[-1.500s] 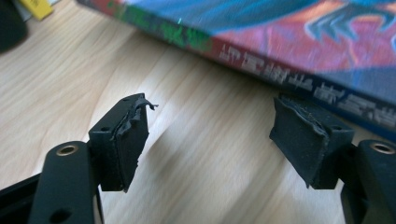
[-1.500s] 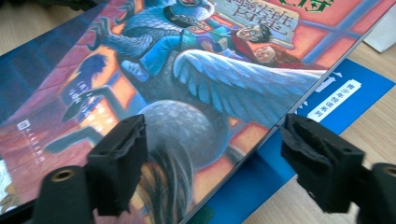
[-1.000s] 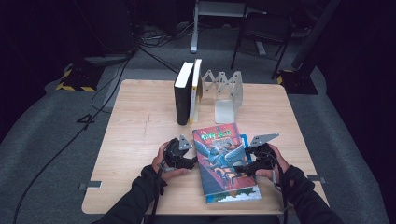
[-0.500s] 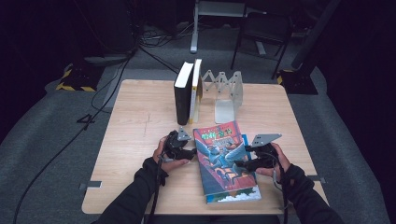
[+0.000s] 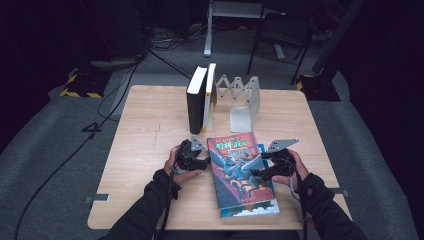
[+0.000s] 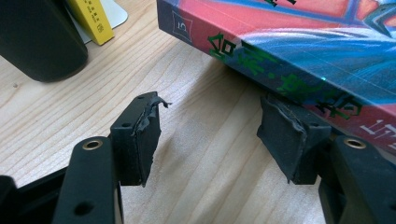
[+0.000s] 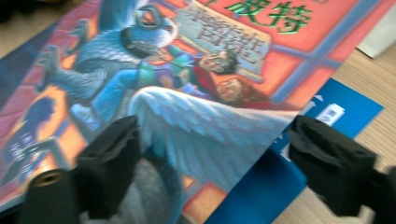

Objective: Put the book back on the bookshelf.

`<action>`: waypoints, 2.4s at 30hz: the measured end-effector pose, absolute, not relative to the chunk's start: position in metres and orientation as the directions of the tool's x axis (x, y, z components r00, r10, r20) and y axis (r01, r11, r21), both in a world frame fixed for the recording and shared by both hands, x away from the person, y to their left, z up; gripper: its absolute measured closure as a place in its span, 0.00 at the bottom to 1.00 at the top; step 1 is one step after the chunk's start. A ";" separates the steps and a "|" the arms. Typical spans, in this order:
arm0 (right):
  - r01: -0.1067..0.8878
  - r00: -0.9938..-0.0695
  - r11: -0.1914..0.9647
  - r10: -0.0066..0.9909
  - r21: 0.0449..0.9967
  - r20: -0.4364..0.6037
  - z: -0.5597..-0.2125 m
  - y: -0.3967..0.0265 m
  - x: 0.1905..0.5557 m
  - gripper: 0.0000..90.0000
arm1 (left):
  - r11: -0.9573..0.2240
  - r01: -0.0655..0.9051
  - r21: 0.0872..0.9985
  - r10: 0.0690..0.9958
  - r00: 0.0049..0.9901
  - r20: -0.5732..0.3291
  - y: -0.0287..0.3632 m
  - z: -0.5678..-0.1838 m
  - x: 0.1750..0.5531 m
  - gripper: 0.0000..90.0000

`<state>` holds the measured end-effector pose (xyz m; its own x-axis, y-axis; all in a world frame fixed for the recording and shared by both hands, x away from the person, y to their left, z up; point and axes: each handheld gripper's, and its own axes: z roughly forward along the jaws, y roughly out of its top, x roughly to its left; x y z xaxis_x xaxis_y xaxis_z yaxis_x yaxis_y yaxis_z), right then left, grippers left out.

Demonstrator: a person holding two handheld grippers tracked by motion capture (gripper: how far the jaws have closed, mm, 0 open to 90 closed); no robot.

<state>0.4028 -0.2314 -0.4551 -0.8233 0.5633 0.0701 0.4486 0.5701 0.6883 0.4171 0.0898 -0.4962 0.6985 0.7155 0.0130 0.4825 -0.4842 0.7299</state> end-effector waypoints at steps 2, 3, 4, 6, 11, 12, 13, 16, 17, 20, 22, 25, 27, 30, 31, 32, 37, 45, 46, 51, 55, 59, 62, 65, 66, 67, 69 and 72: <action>0.462 -0.817 0.562 0.570 0.686 0.083 -0.456 -0.232 0.404 0.18 | -0.487 0.481 0.729 0.715 0.699 0.017 0.090 -0.496 0.417 0.42; 0.469 -0.816 0.557 0.570 0.685 0.095 -0.457 -0.232 0.404 0.18 | -0.481 0.485 0.730 0.715 0.699 0.007 0.089 -0.497 0.417 0.42; 0.484 -0.811 0.549 0.574 0.681 0.114 -0.458 -0.232 0.405 0.17 | -0.479 0.484 0.733 0.717 0.697 0.009 0.089 -0.497 0.418 0.42; 0.508 -0.804 0.529 0.575 0.680 0.153 -0.461 -0.233 0.407 0.17 | -0.480 0.486 0.730 0.717 0.697 0.008 0.089 -0.498 0.418 0.42; 0.504 -0.809 0.523 0.564 0.688 0.163 -0.461 -0.237 0.408 0.21 | -0.469 0.476 0.744 0.714 0.700 0.002 0.085 -0.496 0.418 0.48; 0.500 -0.810 0.523 0.565 0.691 0.159 -0.460 -0.237 0.408 0.23 | -0.473 0.471 0.745 0.709 0.705 0.004 0.086 -0.494 0.419 0.48; 0.484 -0.814 0.523 0.563 0.702 0.142 -0.459 -0.238 0.407 0.25 | -0.466 0.471 0.749 0.708 0.707 -0.004 0.086 -0.493 0.419 0.48; 0.461 -0.822 0.531 0.558 0.711 0.116 -0.458 -0.237 0.405 0.25 | -0.464 0.468 0.752 0.705 0.709 -0.006 0.086 -0.491 0.420 0.48; 0.454 -0.824 0.532 0.556 0.714 0.110 -0.458 -0.237 0.405 0.26 | -0.464 0.469 0.751 0.707 0.708 -0.005 0.086 -0.492 0.420 0.48; 0.429 -0.832 0.536 0.547 0.727 0.088 -0.456 -0.237 0.403 0.29 | -0.488 0.481 0.729 0.706 0.708 0.005 0.086 -0.495 0.421 0.47; 0.406 -0.836 0.535 0.545 0.741 0.064 -0.454 -0.236 0.400 0.35 | -0.491 0.485 0.724 0.710 0.704 0.011 0.088 -0.496 0.421 0.47; 0.367 -0.839 0.530 0.543 0.764 0.026 -0.449 -0.236 0.397 0.42 | -0.473 0.494 0.730 0.714 0.700 -0.011 0.092 -0.496 0.421 0.46; 0.346 -0.858 0.534 0.513 0.772 0.030 -0.445 -0.234 0.393 0.50 | -0.469 0.497 0.730 0.713 0.700 -0.019 0.094 -0.496 0.422 0.45; 0.350 -0.861 0.571 0.508 0.743 0.014 -0.448 -0.227 0.391 0.51 | -0.477 0.495 0.726 0.716 0.698 -0.006 0.091 -0.497 0.422 0.45; 0.355 -0.860 0.570 0.509 0.741 0.020 -0.449 -0.228 0.392 0.52 | -0.477 0.494 0.727 0.714 0.700 -0.007 0.091 -0.497 0.422 0.45; 0.366 -0.860 0.562 0.508 0.742 0.039 -0.449 -0.229 0.393 0.53 | -0.480 0.494 0.725 0.713 0.701 -0.006 0.090 -0.498 0.422 0.45; 0.374 -0.875 0.527 0.474 0.763 0.102 -0.450 -0.233 0.395 0.75 | -0.481 0.487 0.729 0.718 0.696 0.009 0.090 -0.497 0.424 0.47; 0.301 -0.906 0.473 0.412 0.828 0.094 -0.442 -0.238 0.388 0.90 | -0.440 0.486 0.755 0.707 0.706 -0.042 0.092 -0.492 0.430 0.64; 0.289 -0.910 0.465 0.405 0.837 0.089 -0.441 -0.238 0.387 0.91 | -0.425 0.485 0.764 0.709 0.704 -0.053 0.093 -0.491 0.433 0.64; 0.249 -0.922 0.438 0.379 0.864 0.073 -0.437 -0.242 0.384 0.91 | -0.392 0.472 0.790 0.704 0.707 -0.072 0.094 -0.485 0.436 0.63; 0.210 -0.926 0.413 0.374 0.886 0.045 -0.433 -0.243 0.381 0.91 | -0.339 0.460 0.821 0.695 0.710 -0.111 0.100 -0.473 0.440 0.63; 0.142 -0.932 0.383 0.363 0.913 -0.008 -0.423 -0.242 0.377 0.91 | -0.290 0.424 0.858 0.688 0.715 -0.120 0.106 -0.452 0.443 0.64; 0.098 -0.934 0.360 0.355 0.928 -0.039 -0.418 -0.241 0.375 0.92 | -0.279 0.383 0.881 0.684 0.723 -0.098 0.110 -0.435 0.442 0.65; 0.075 -0.934 0.342 0.354 0.937 -0.055 -0.417 -0.242 0.372 0.92 | -0.263 0.367 0.892 0.685 0.723 -0.095 0.113 -0.426 0.440 0.67; 0.065 -0.933 0.341 0.355 0.938 -0.064 -0.416 -0.243 0.369 0.93 | -0.266 0.358 0.895 0.677 0.730 -0.091 0.114 -0.423 0.438 0.67; 0.057 -0.928 0.356 0.362 0.933 -0.082 -0.417 -0.243 0.366 0.93 | -0.271 0.356 0.894 0.672 0.735 -0.089 0.115 -0.424 0.437 0.67; 0.050 -0.920 0.372 0.378 0.927 -0.102 -0.418 -0.243 0.361 0.94 | -0.284 0.370 0.885 0.667 0.739 -0.095 0.116 -0.429 0.434 0.67; 0.070 -0.915 0.364 0.395 0.929 -0.086 -0.421 -0.242 0.360 0.96 | -0.284 0.398 0.873 0.680 0.725 -0.109 0.120 -0.439 0.433 0.61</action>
<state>0.3601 -0.2422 -0.4213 -0.9145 0.3953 -0.0859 0.0699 0.3637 0.9289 0.4332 0.1199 -0.4393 0.7247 0.6804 -0.1090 0.3977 -0.2838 0.8725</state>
